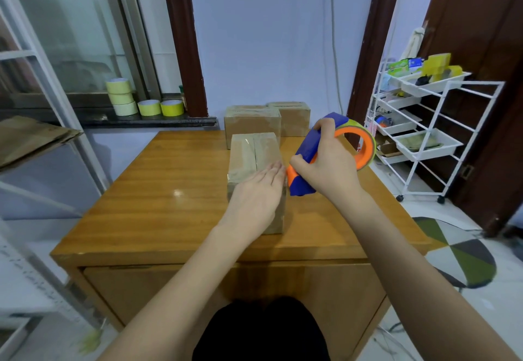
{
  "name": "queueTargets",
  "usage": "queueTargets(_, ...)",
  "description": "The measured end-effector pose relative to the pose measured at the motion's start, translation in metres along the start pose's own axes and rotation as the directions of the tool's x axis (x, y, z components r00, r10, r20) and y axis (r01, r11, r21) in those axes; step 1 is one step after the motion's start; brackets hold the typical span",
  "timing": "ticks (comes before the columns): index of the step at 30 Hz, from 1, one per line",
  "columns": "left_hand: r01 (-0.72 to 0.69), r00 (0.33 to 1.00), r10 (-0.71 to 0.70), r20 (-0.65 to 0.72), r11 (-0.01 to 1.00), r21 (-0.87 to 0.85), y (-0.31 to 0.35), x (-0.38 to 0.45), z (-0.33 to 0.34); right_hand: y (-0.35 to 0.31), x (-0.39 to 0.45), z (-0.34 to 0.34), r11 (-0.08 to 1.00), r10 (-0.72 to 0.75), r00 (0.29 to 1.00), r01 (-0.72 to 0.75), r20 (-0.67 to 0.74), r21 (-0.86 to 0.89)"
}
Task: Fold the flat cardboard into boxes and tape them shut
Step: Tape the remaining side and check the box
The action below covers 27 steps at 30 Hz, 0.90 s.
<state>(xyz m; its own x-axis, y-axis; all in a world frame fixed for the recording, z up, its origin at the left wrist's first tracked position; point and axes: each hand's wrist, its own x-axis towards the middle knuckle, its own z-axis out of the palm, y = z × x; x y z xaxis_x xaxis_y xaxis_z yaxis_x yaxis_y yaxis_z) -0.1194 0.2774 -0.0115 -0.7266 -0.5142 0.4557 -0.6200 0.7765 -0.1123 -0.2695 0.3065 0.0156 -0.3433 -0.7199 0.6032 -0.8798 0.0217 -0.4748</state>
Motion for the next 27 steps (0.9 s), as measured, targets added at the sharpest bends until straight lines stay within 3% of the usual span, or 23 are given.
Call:
queueTargets(8, 0.031, 1.0, -0.031, -0.001, 0.999, -0.041, 0.001, -0.002, -0.001, 0.015, -0.01, 0.027, 0.999, 0.035, 0.997, -0.033, 0.065, -0.027)
queueTargets(12, -0.014, 0.999, 0.015, 0.051, 1.0, -0.016, 0.001, -0.001, -0.005, 0.028, -0.02, 0.036, 0.985, 0.143, 0.989, -0.144, 0.018, 0.091)
queueTargets(14, -0.006, 0.999, 0.008, 0.047, 1.0, -0.026, -0.003, 0.001, -0.003, 0.037, -0.02, 0.036, 0.985, 0.162, 0.987, -0.163, 0.025, 0.064)
queueTargets(21, 0.033, 0.997, -0.04, -0.066, 0.995, -0.096, -0.004, 0.002, 0.0, 0.058, 0.0, 0.021, 0.944, 0.015, 0.998, -0.033, -0.057, -0.329)
queueTargets(27, 0.063, 0.993, -0.077, -0.086, 0.985, -0.16, -0.005, 0.004, -0.001, 0.059, 0.007, 0.03, 0.967, -0.062, 0.998, 0.054, -0.025, -0.25)
